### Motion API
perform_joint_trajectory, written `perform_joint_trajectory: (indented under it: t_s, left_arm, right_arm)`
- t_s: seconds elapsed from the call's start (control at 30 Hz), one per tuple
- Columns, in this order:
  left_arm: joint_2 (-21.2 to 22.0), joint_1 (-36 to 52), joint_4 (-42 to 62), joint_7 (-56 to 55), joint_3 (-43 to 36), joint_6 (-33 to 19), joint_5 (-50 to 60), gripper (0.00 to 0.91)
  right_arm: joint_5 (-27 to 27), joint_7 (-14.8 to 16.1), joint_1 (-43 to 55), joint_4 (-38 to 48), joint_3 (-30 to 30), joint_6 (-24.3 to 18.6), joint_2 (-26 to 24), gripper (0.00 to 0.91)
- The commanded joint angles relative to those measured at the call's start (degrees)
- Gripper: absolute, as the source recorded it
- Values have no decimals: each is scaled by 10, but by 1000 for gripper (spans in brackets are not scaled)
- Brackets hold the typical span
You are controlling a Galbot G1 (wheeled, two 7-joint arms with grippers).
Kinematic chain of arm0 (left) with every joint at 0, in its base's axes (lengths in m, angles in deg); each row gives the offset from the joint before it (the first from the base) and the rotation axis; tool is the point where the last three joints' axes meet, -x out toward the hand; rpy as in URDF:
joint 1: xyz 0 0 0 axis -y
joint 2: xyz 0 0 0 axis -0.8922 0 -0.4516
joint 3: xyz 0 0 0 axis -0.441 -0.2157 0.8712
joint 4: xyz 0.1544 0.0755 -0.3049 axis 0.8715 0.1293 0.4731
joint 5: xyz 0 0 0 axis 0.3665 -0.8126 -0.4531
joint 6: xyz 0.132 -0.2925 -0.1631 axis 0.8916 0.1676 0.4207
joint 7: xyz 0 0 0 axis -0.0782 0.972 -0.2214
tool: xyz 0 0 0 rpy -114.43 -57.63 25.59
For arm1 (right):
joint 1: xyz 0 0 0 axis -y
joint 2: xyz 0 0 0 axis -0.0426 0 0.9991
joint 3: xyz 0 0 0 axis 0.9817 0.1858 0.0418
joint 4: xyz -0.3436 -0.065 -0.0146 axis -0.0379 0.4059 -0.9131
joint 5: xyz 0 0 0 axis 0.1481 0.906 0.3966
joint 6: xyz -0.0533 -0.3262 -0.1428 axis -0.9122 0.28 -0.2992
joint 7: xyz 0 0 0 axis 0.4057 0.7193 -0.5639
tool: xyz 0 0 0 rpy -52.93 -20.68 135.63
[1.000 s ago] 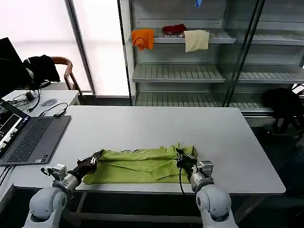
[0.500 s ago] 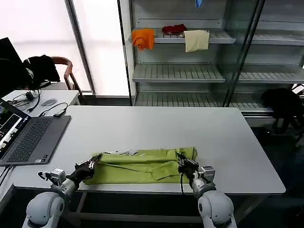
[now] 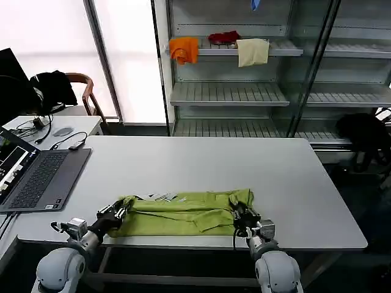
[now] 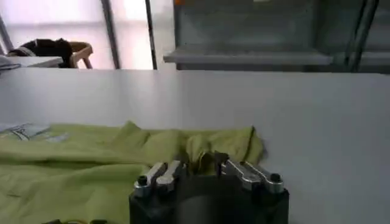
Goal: Fold and organize the clothes.
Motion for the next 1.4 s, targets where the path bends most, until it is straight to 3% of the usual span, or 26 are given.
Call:
perform_joint_trajectory:
  t_s: [0.03,0.07,0.17,0.27,0.5,0.8,0.83,0.93,0.97,1.0,1.07,1.2,1.4]
  left_arm:
    - [4,-4,-8,-15,2,-5,-16,907]
    - [5,-4,-10,-19,2,-6,-21,907]
    - [14,-11,-23,-48,6,-9,-29,907]
    - [28,-26,-31,-81,11,-18,-28,907]
    - [61,-82,-53,-181,-7,-63,-17,907]
    - [84,-86,-45,-209,-21,-66,6,907]
    - [84,-87,-45,-209,-22,-66,7,877]
    - [85,-87,-43,-208,-26,-66,8,675]
    - [87,-86,-43,-208,-27,-65,8,464]
    - [89,-84,-42,-208,-28,-65,8,403]
    - [92,-82,-41,-207,-30,-63,9,191]
    - [96,-79,-41,-201,-34,-56,10,30]
    - [98,-77,-46,-194,-37,-45,8,10]
  right_arm:
    - [-29,-2,-1,-31,-6,-15,0,907]
    - [-71,-2,2,-41,-10,-22,0,907]
    - [-129,-10,15,-56,-18,-43,-2,907]
    - [-156,-19,33,-68,-26,-46,-6,907]
    - [-161,-31,64,-62,-29,-40,-15,907]
    - [-148,-33,62,-57,-17,-39,-7,907]
    - [-147,-34,62,-58,-18,-39,-7,907]
    - [-146,-36,62,-59,-19,-37,-9,907]
    - [-146,-37,61,-60,-20,-36,-10,907]
    - [-145,-37,61,-60,-20,-36,-10,907]
    - [-143,-37,60,-60,-21,-36,-10,907]
    - [-139,-40,57,-58,-23,-36,-10,907]
    - [-139,-42,55,-57,-25,-36,-11,907]
